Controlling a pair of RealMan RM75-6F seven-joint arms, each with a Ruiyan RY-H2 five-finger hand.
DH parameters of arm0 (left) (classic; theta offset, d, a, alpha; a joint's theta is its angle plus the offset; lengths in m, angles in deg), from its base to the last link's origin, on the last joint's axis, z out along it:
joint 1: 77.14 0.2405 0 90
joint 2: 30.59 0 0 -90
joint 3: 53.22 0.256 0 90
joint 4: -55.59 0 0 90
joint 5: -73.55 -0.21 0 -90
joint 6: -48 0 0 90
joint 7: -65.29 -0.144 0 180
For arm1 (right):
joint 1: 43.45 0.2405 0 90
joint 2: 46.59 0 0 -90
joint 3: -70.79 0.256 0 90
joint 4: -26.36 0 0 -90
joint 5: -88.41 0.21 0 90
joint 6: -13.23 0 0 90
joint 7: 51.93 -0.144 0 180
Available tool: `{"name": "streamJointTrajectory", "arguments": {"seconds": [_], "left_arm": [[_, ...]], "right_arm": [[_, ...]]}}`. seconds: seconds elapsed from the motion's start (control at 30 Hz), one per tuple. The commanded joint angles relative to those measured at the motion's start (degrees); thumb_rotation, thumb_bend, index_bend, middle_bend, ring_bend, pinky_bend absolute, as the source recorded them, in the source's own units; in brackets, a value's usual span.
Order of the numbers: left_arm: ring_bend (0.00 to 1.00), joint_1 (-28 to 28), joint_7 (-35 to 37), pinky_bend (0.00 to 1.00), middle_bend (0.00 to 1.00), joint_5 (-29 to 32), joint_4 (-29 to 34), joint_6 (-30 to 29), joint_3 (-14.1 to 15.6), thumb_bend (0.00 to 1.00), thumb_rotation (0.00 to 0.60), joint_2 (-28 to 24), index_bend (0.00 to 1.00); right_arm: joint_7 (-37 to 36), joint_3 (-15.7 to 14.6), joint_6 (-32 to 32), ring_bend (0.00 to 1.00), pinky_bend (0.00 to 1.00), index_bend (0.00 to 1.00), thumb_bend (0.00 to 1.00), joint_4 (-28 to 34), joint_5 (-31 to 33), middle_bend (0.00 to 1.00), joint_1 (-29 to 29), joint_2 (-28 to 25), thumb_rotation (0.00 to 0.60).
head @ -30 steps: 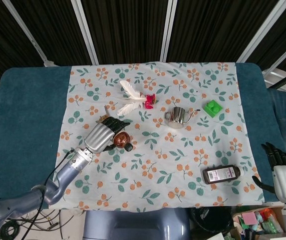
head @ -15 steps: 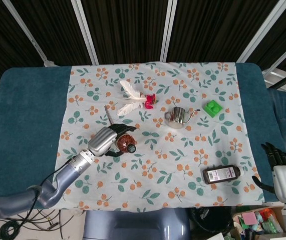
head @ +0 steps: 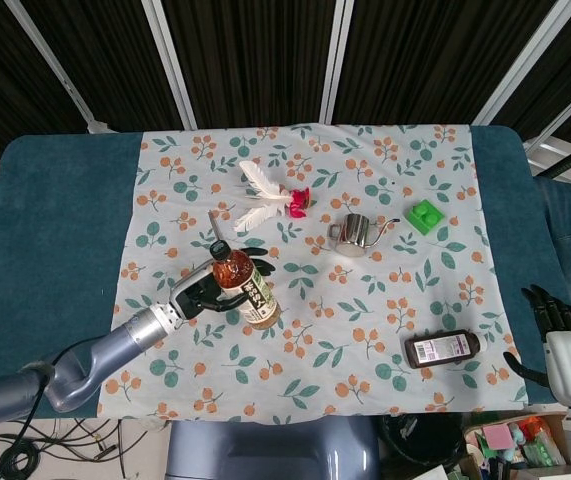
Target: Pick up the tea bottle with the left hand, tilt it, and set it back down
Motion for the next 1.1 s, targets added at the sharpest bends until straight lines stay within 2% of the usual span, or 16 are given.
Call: {"name": "streamJointTrajectory", "arguments": {"seconds": [0.03, 0.3, 0.53, 0.83, 0.97, 1.1], "left_arm": [[0.16, 1.1, -18.9, 0.23, 0.22, 0.9, -0.7, 1.5, 2.9, 0.41, 0.600, 0.0, 0.16], [0.16, 2.6, -26.5, 0.23, 0.22, 3.9, -6.1, 2.8, 3.7, 0.41, 0.600, 6.0, 0.16], [0.16, 2.9, -25.5, 0.23, 0.22, 3.5, -8.5, 1.7, 4.2, 0.41, 0.600, 8.0, 0.16], [0.16, 3.8, -24.9, 0.23, 0.22, 3.5, -15.0, -0.2, 4.3, 0.41, 0.600, 12.0, 0.16], [0.16, 4.2, -26.9, 0.23, 0.22, 3.9, -18.5, -1.1, 3.8, 0.41, 0.600, 14.1, 0.16], [0.14, 4.4, -26.2, 0.22, 0.21, 3.6, -19.9, -1.2, 4.2, 0.41, 0.600, 14.8, 0.15]], "right_arm": [[-0.1, 0.0, 0.0, 0.13, 0.16, 0.12, 0.10, 0.0, 0.1, 0.08, 0.0, 0.0, 0.600], [0.0, 0.1, 0.0, 0.13, 0.16, 0.12, 0.10, 0.0, 0.2, 0.08, 0.0, 0.0, 0.600], [-0.1, 0.1, 0.1, 0.13, 0.16, 0.12, 0.10, 0.0, 0.2, 0.08, 0.0, 0.0, 0.600], [-0.2, 0.1, 0.1, 0.13, 0.16, 0.12, 0.10, 0.0, 0.3, 0.08, 0.0, 0.1, 0.600], [-0.3, 0.2, 0.0, 0.13, 0.16, 0.12, 0.10, 0.0, 0.3, 0.08, -0.1, 0.0, 0.600], [-0.3, 0.2, 0.1, 0.13, 0.16, 0.12, 0.10, -0.1, 0.3, 0.08, 0.0, 0.1, 0.600]]}}
